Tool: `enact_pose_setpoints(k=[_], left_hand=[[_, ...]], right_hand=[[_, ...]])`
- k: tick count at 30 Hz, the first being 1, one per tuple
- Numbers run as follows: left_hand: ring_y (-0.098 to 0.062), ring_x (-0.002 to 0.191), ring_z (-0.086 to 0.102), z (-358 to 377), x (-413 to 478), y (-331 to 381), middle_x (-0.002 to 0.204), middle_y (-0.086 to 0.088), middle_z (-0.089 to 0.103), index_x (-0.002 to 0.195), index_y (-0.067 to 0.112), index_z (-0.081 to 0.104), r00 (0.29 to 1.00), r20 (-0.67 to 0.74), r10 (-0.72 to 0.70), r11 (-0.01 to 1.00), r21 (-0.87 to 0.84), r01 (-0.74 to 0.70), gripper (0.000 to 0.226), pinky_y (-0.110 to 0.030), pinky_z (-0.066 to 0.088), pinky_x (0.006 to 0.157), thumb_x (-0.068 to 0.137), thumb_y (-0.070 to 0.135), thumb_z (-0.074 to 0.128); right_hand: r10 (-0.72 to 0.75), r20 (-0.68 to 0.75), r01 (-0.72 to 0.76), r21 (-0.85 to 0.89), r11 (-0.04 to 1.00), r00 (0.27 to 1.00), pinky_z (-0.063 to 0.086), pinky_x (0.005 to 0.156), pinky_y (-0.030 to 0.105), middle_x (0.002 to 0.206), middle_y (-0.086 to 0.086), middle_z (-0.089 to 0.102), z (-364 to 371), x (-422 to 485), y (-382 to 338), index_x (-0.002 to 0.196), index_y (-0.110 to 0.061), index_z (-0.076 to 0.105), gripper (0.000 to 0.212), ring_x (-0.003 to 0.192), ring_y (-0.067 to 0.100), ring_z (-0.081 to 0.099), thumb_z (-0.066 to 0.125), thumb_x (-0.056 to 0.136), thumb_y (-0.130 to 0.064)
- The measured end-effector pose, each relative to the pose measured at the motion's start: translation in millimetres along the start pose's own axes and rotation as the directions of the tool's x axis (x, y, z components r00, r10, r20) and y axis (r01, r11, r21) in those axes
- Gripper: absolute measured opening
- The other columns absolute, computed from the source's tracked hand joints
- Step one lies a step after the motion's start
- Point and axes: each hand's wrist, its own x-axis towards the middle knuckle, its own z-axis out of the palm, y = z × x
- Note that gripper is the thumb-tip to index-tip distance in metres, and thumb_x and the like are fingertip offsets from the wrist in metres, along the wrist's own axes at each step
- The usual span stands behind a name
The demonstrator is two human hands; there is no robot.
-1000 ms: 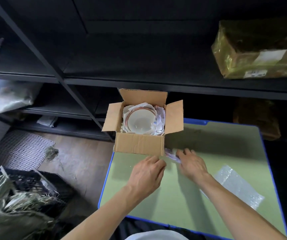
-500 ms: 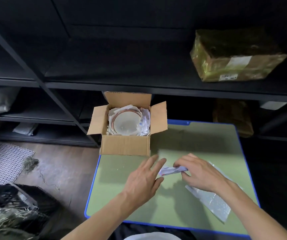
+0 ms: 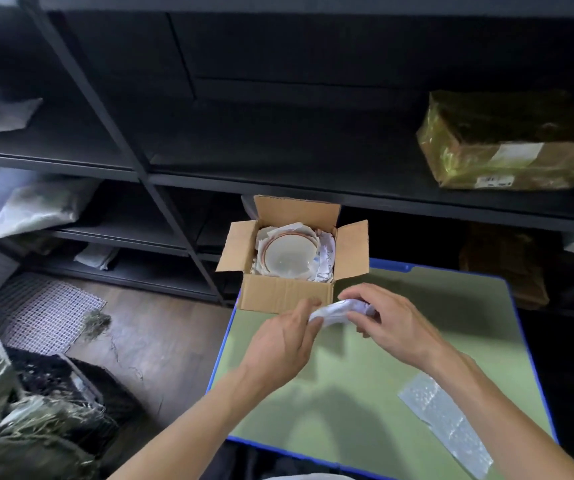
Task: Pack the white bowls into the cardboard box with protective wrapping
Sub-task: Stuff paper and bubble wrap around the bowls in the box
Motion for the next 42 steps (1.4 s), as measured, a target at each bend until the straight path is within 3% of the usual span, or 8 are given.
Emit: enact_pose_setpoints(k=[4, 9, 13, 15, 19, 26, 36, 42], left_hand=[[-0.021, 0.074, 0.054, -18.8, 1.7, -13.0, 0.082, 0.007, 0.057, 0.110, 0.024, 0.052, 1.000, -0.016, 0.025, 0.999, -0.021, -0.026, 0.028, -0.043, 0.045, 0.064, 0.101, 0.046, 0.037], [-0.018, 0.061, 0.043, -38.9, 8.5, -31.6, 0.069, 0.010, 0.048, 0.084, 0.025, 0.047, 0.993, -0.113, 0.021, 0.998, 0.062, -0.014, 0.021, -0.035, 0.032, 0.055, 0.102, 0.034, 0.045], [-0.013, 0.058, 0.058, -54.1, 18.2, -48.5, 0.067, 0.007, 0.060, 0.101, 0.029, 0.054, 0.994, -0.104, -0.022, 1.000, 0.004, 0.022, 0.016, -0.038, 0.048, 0.059, 0.098, 0.041, 0.043], [-0.018, 0.063, 0.057, -60.3, 26.8, -58.2, 0.068, 0.003, 0.061, 0.090, 0.025, 0.050, 0.995, -0.089, -0.048, 0.999, 0.007, 0.048, 0.018, -0.042, 0.048, 0.061, 0.096, 0.042, 0.044], [-0.024, 0.060, 0.057, -74.6, 44.6, -77.9, 0.061, -0.001, 0.062, 0.082, 0.019, 0.051, 0.982, -0.092, -0.166, 0.984, -0.078, 0.159, 0.024, -0.044, 0.049, 0.063, 0.096, 0.038, 0.050], [-0.025, 0.066, 0.059, -107.1, 77.1, -101.6, 0.065, -0.002, 0.063, 0.080, 0.016, 0.052, 0.900, -0.203, -0.386, 0.917, -0.191, 0.350, 0.026, -0.036, 0.047, 0.063, 0.097, 0.036, 0.051], [-0.020, 0.065, 0.055, -116.4, 88.9, -128.8, 0.069, -0.003, 0.064, 0.081, 0.014, 0.057, 0.818, -0.168, -0.550, 0.830, -0.212, 0.515, 0.023, -0.033, 0.043, 0.056, 0.091, 0.034, 0.053], [-0.016, 0.063, 0.053, -105.5, 97.0, -115.6, 0.069, 0.000, 0.063, 0.085, 0.016, 0.058, 0.843, -0.083, -0.531, 0.835, -0.223, 0.503, 0.015, -0.030, 0.042, 0.055, 0.088, 0.029, 0.053]], right_hand=[[-0.018, -0.028, 0.018, 0.002, 1.000, 0.999, 0.046, 0.074, 0.022, 0.098, -0.018, 0.060, 12.0, 27.3, -17.5, 0.102, -0.032, 0.064, 0.009, 0.081, 0.005, 0.061, 0.062, 0.095, -0.026], [-0.067, 0.017, 0.069, -0.081, 0.994, 0.998, 0.043, 0.077, 0.016, 0.106, -0.021, 0.062, 26.4, 58.9, -38.8, 0.111, -0.030, 0.065, 0.017, 0.091, -0.004, 0.055, 0.062, 0.094, -0.025], [-0.041, 0.052, 0.045, -0.067, 0.997, 0.998, 0.046, 0.079, 0.021, 0.103, -0.019, 0.066, 28.2, 88.0, -59.2, 0.106, -0.030, 0.066, 0.017, 0.096, 0.000, 0.057, 0.062, 0.092, -0.021], [-0.015, 0.079, 0.020, -0.062, 0.998, 0.997, 0.048, 0.083, 0.024, 0.102, -0.021, 0.066, 28.9, 102.5, -67.9, 0.105, -0.032, 0.064, 0.017, 0.097, 0.001, 0.058, 0.062, 0.091, -0.024], [-0.047, 0.058, 0.057, -0.182, 0.982, 0.997, 0.048, 0.088, 0.038, 0.103, -0.025, 0.064, 38.1, 132.6, -75.6, 0.101, -0.038, 0.060, 0.011, 0.099, -0.001, 0.055, 0.058, 0.092, -0.032], [-0.017, 0.004, 0.017, -0.231, 0.973, 1.000, 0.048, 0.093, 0.035, 0.119, -0.014, 0.063, 37.8, 200.5, -88.3, 0.120, -0.032, 0.060, 0.028, 0.112, 0.008, 0.055, 0.041, 0.103, -0.020], [-0.138, 0.271, 0.283, -0.624, 0.728, 0.953, 0.043, 0.098, 0.033, 0.094, -0.013, 0.066, 72.3, 212.2, -66.3, 0.094, -0.031, 0.073, 0.034, 0.108, 0.012, 0.053, 0.053, 0.084, -0.057], [-0.081, 0.149, 0.148, -0.530, 0.835, 0.986, 0.053, 0.077, 0.038, 0.097, -0.015, 0.067, 72.7, 201.6, -53.9, 0.092, -0.030, 0.069, 0.022, 0.102, 0.011, 0.060, 0.054, 0.077, -0.037]])
